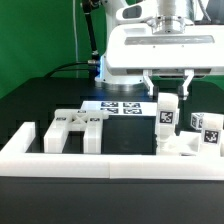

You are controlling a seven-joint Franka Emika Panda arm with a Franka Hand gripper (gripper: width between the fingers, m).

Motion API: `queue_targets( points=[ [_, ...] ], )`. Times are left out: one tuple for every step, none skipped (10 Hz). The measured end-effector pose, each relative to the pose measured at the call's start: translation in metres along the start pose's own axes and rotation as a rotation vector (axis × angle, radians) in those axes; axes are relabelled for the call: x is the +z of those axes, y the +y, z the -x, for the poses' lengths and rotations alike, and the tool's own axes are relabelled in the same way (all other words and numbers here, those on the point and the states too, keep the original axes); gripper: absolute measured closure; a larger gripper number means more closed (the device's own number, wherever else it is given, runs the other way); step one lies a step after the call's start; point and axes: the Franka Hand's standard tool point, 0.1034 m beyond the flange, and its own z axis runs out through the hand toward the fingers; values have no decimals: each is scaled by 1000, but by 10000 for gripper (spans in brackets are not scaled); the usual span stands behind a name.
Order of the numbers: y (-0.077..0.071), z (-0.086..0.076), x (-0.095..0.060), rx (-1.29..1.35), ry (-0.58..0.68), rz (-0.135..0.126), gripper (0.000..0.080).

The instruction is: Assemble chair

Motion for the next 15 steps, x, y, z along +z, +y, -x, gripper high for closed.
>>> queue_targets(
  points=[
    [-5, 3, 0, 5, -3, -2, 509],
    [-10, 5, -1, 0, -5, -7, 509],
    [-12, 6, -1, -3, -7, -8, 509],
    [-12, 7, 0, -5, -9, -7, 509],
    [-11, 7, 0, -8, -6, -6, 509],
    [-10, 7, 1, -9, -5, -5, 509],
    [-9, 7, 1, -11, -7, -4, 509],
    [-9, 7, 1, -14, -8, -4, 509],
    [-8, 8, 2, -16, -9, -3, 509],
    [-7, 10, 3, -19, -13, 0, 509],
    [-5, 12, 5, -20, -17, 2, 509],
    [-5, 14, 7, -21, -21, 3, 509],
    [-5, 15, 8, -23, -19, 4, 509],
    [-5, 16, 10, -25, -16, 5, 509],
    [-5, 16, 10, -26, -12, 5, 509]
  ],
)
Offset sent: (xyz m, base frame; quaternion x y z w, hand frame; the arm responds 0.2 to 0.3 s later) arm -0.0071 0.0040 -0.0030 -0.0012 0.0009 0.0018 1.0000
